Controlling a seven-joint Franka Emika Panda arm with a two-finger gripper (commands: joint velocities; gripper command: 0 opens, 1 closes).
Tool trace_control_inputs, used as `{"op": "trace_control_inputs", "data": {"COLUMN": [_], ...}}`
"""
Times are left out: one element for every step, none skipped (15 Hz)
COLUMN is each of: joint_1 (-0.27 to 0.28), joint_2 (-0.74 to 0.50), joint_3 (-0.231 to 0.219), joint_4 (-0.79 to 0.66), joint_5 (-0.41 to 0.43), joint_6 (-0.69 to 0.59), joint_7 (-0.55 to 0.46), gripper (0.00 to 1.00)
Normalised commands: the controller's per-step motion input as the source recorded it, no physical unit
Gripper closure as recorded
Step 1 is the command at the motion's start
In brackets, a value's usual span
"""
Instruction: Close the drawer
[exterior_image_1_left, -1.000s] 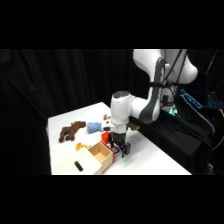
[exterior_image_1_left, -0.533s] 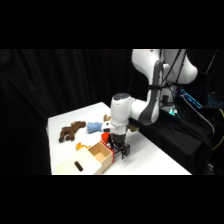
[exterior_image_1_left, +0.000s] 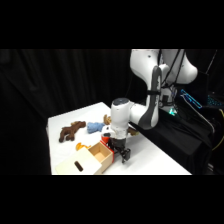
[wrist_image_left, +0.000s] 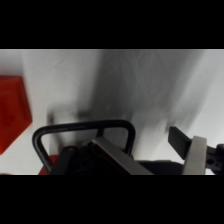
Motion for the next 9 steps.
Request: {"op": "trace_control_inputs", "data": {"joint_1": [-0.067,-0.044,-0.032,-0.02,-0.009,0.041,0.072,0.079,0.073], "joint_2": [0.04,0.0,-0.01,-0.01,-0.02,-0.04,-0.04,-0.03,0.01], "joint_3": [0.056,0.034,0.025,0.012,0.005,-0.041,-0.074,-0.08,-0.073], "joint_4": [0.07,0.1,0.14,0.17,0.2,0.24,0.26,0.29,0.32], "joint_5": [0.038,0.03,0.038,0.03,0.03,0.02,0.015,0.019,0.019], "joint_6": [0.06,-0.04,-0.11,-0.16,-0.23,-0.32,-0.36,-0.42,-0.42], "joint_7": [-0.1,-0.08,-0.07,-0.07,-0.06,-0.04,-0.02,-0.02,-0.05], "gripper": [0.0,0.0,0.0,0.0,0.0,0.0,0.0,0.0,0.0]}}
